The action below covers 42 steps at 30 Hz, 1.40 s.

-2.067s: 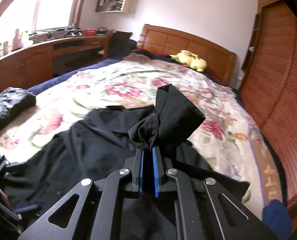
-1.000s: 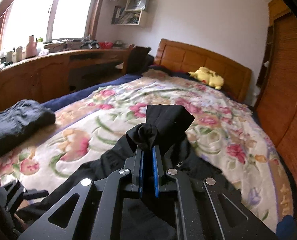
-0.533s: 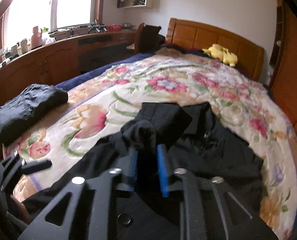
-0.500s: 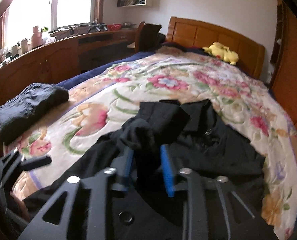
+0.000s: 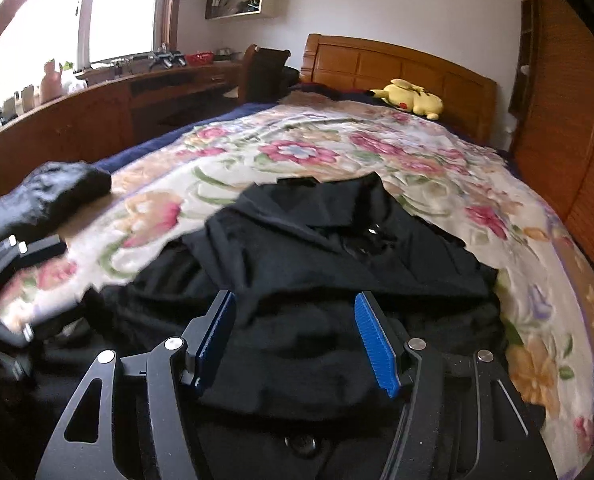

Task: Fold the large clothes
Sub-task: 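Open the right tool and release the sleeve on the coat front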

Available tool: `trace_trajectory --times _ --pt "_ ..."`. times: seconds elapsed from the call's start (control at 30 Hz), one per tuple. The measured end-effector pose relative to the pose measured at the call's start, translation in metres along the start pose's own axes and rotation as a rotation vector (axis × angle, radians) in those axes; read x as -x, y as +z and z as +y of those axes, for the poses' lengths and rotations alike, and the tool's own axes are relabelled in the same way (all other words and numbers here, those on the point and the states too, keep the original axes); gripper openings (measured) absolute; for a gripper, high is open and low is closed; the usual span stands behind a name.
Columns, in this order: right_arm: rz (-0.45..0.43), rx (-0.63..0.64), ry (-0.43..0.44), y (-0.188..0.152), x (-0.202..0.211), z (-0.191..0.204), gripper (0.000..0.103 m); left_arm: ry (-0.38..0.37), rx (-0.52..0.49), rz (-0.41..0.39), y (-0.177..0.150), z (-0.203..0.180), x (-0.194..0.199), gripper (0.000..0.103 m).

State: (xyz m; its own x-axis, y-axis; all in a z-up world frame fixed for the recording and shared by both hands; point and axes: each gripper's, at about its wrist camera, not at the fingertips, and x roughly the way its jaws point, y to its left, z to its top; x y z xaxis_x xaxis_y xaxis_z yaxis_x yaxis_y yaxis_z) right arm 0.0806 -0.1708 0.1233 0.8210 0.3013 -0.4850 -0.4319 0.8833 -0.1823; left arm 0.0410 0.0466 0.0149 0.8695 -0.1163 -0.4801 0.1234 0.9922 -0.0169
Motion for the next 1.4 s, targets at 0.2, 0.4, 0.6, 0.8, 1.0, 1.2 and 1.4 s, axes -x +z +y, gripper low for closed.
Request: trace_trajectory --times 0.2,0.4,0.6,0.8,1.0,1.2,1.4 --pt "0.003 -0.004 -0.013 -0.024 0.003 0.018 0.064 0.022 0.0 0.06 -0.006 0.004 -0.014 0.082" --pt "-0.018 -0.023 -0.02 -0.033 0.014 0.016 0.064 -0.002 -0.038 0.113 -0.014 -0.004 -0.025 0.082" --pt "-0.036 -0.028 -0.025 -0.045 0.028 0.013 0.064 -0.036 -0.045 0.143 -0.015 -0.012 -0.029 0.077" --pt "-0.058 -0.022 -0.031 -0.051 0.04 0.013 0.064 -0.06 -0.053 0.197 -0.02 -0.017 -0.04 0.057" --pt "-0.06 -0.032 -0.029 -0.055 0.046 0.011 0.064 -0.079 -0.029 0.242 -0.024 -0.012 -0.046 0.021" --pt "-0.068 -0.043 -0.04 -0.055 0.055 0.01 0.064 -0.099 -0.016 0.232 -0.022 -0.009 -0.041 0.005" --pt "-0.079 -0.041 -0.053 -0.058 0.065 0.012 0.064 -0.077 -0.029 0.174 -0.018 -0.006 -0.022 0.005"
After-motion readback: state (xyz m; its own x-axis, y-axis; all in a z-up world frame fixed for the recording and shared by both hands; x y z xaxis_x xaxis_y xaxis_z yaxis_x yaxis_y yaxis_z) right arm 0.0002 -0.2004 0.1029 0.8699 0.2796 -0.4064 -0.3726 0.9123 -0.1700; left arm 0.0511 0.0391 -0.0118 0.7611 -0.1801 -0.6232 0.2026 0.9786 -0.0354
